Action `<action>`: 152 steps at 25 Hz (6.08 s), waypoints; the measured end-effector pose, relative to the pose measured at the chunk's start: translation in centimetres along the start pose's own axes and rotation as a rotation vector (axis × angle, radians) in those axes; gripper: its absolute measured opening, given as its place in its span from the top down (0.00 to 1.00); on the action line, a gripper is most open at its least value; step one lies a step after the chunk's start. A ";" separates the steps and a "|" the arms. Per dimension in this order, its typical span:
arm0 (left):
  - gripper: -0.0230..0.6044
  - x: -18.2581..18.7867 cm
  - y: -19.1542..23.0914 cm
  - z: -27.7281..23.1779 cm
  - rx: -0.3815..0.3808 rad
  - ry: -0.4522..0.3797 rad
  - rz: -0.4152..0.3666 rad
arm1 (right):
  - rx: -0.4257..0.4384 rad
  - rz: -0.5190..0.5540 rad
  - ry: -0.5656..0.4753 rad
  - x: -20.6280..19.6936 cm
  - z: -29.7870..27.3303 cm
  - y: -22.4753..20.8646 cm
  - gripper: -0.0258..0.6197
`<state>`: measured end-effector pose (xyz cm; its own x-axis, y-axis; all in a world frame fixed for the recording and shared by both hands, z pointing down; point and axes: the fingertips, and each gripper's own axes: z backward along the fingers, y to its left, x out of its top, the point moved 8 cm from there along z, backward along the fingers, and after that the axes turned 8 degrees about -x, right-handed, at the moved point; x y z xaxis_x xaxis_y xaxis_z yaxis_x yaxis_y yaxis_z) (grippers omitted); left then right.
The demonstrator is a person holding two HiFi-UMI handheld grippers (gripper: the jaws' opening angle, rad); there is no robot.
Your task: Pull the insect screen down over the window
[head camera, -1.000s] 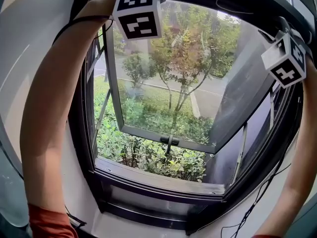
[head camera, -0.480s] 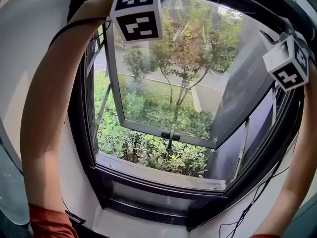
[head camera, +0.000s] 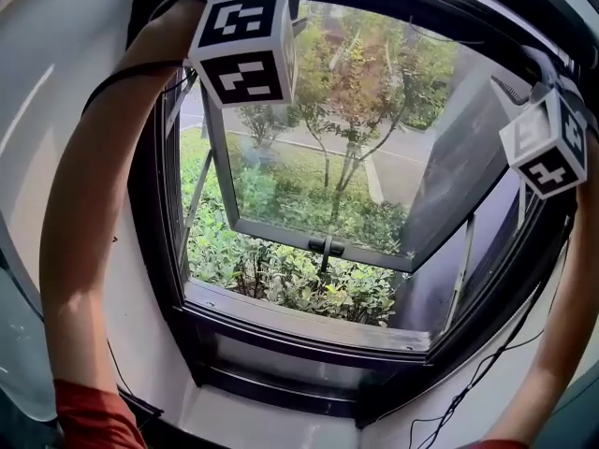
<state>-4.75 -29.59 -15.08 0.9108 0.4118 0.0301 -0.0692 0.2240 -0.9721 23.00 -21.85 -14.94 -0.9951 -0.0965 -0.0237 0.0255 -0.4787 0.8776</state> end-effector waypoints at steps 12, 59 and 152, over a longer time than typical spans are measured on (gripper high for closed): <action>0.63 -0.2 -3.9 1.5 -0.033 -0.008 -0.024 | 0.029 -0.010 -0.036 0.2 2.5 3.3 0.63; 0.65 0.1 -20.7 7.4 -0.321 -0.069 -0.027 | 0.312 -0.002 -0.055 0.1 12.7 18.7 0.59; 0.63 1.4 -53.1 17.0 -0.939 -0.109 0.171 | 0.890 -0.247 -0.041 -1.0 30.7 47.5 0.54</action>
<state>-6.69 -25.91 40.56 0.8726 0.4634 -0.1543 0.1996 -0.6266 -0.7533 22.24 -17.68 41.47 -0.9655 -0.0419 -0.2568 -0.2539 0.3676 0.8946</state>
